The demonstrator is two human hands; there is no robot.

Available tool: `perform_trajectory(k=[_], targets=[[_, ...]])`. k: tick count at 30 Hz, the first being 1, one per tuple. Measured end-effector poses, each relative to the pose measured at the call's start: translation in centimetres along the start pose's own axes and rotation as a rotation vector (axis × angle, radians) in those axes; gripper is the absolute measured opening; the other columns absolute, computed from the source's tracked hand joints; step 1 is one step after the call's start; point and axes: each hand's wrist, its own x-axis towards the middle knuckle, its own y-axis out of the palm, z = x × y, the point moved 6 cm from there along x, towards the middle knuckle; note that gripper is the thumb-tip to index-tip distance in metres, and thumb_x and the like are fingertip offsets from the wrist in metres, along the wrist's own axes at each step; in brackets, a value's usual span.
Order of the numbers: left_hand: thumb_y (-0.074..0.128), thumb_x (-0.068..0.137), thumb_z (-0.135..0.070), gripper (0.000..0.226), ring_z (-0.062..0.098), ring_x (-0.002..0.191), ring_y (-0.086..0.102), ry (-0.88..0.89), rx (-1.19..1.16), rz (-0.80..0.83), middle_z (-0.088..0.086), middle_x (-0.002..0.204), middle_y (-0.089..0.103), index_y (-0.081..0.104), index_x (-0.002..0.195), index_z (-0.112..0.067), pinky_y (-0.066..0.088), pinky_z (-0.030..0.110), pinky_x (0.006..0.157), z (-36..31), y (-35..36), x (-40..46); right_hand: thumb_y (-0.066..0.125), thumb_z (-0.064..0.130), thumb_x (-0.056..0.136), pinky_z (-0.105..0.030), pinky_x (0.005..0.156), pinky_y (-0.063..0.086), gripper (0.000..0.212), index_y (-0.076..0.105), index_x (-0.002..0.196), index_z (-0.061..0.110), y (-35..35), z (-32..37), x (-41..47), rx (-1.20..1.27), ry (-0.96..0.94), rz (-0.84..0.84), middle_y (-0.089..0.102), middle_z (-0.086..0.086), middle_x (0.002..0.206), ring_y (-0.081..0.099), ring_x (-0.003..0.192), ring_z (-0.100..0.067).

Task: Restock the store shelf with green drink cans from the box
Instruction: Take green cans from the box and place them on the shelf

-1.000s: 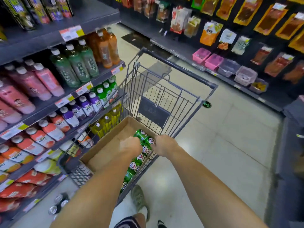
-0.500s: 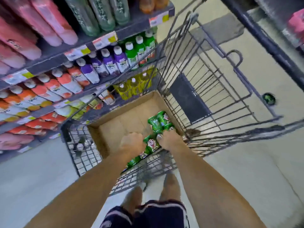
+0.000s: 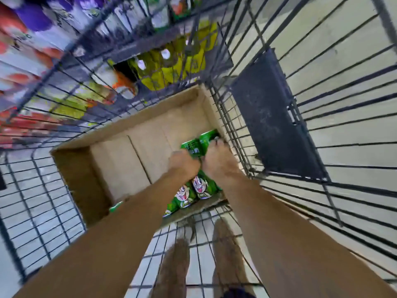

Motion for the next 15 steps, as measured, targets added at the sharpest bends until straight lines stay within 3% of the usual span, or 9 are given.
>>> perform_trajectory(k=[3, 8, 12, 15], targets=[[0.056, 0.095, -0.030, 0.041, 0.034, 0.117, 0.057, -0.116, -0.117, -0.022, 0.020, 0.126, 0.060, 0.055, 0.122, 0.002, 0.046, 0.035, 0.090, 0.0, 0.5, 2.1, 0.055, 0.024, 0.096, -0.037, 0.107, 0.036, 0.062, 0.028, 0.144, -0.005, 1.1, 0.0, 1.2, 0.011, 0.006, -0.024, 0.032, -0.021, 0.146, 0.035, 0.133, -0.033], [0.061, 0.091, -0.045, 0.059, 0.034, 0.118, 0.056, -0.224, -0.289, -0.020, 0.021, 0.127, 0.058, 0.051, 0.127, 0.001, 0.045, 0.034, 0.089, 1.6, 1.7, 4.6, 0.056, 0.033, 0.092, -0.041, 0.112, 0.027, 0.082, 0.016, 0.147, -0.012, 3.2, 0.6, 2.9, -0.098, 0.013, -0.006, 0.024, -0.026, 0.152, 0.029, 0.136, -0.038], [0.075, 0.069, -0.062, 0.076, 0.027, 0.100, 0.064, -0.293, -0.514, 0.024, 0.011, 0.111, 0.067, 0.060, 0.117, -0.005, 0.047, 0.026, 0.070, 2.9, 2.9, 6.4, 0.072, 0.033, 0.083, -0.035, 0.112, 0.029, 0.104, 0.004, 0.151, -0.007, 2.4, -0.7, 4.8, 0.156, 0.059, 0.114, 0.023, -0.022, 0.154, 0.031, 0.140, -0.033], [0.080, 0.069, -0.052, 0.059, 0.023, 0.085, 0.068, -0.298, -0.688, 0.038, 0.009, 0.099, 0.071, 0.066, 0.105, -0.007, 0.047, 0.024, 0.063, 3.6, 3.5, 7.2, 0.083, 0.044, 0.073, -0.035, 0.111, 0.031, 0.119, 0.008, 0.153, -0.001, 2.5, -1.2, 6.3, 0.234, 0.070, 0.208, 0.028, -0.018, 0.154, 0.033, 0.141, -0.030]])
